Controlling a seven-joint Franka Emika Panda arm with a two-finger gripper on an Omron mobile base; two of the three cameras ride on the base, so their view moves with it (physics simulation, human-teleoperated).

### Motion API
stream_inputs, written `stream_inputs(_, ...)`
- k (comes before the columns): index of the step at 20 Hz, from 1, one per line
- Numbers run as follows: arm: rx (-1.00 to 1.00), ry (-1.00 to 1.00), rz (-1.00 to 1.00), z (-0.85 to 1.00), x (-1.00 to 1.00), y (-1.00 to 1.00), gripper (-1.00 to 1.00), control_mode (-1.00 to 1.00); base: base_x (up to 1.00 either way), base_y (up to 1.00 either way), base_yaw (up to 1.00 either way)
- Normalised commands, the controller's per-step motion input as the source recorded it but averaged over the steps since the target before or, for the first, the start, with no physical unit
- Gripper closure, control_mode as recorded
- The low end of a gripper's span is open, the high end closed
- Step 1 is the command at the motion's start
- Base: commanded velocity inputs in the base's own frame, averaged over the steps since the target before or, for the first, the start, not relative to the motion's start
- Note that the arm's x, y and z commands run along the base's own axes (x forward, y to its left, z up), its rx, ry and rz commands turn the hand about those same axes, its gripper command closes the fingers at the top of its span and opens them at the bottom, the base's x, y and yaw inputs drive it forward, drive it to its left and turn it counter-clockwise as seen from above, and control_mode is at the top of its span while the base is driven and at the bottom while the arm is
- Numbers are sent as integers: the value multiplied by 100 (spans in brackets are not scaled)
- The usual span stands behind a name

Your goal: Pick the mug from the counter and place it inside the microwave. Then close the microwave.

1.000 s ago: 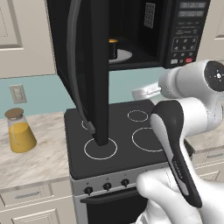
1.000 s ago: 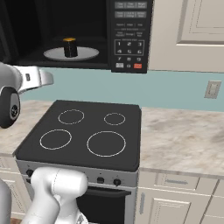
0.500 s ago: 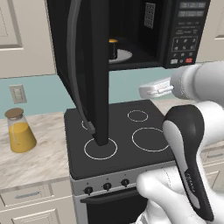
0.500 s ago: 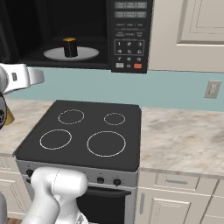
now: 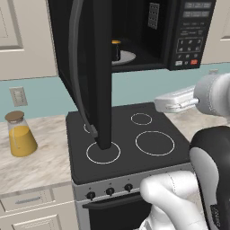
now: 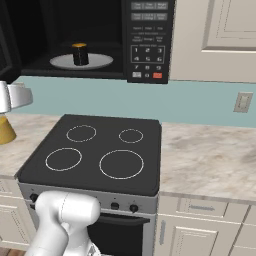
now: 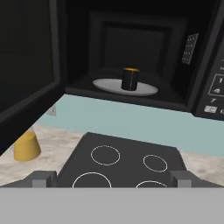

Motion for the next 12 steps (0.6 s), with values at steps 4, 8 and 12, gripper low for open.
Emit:
stream_inputs(4, 0, -4, 0, 0, -53, 0, -100, -100, 0, 0, 0)
stream_inputs(8, 0, -5, 0, 8, -50, 0, -100, -100, 0, 0, 0)
stream_inputs(12, 0, -8, 0, 15, -35, 0, -100, -100, 0, 0, 0)
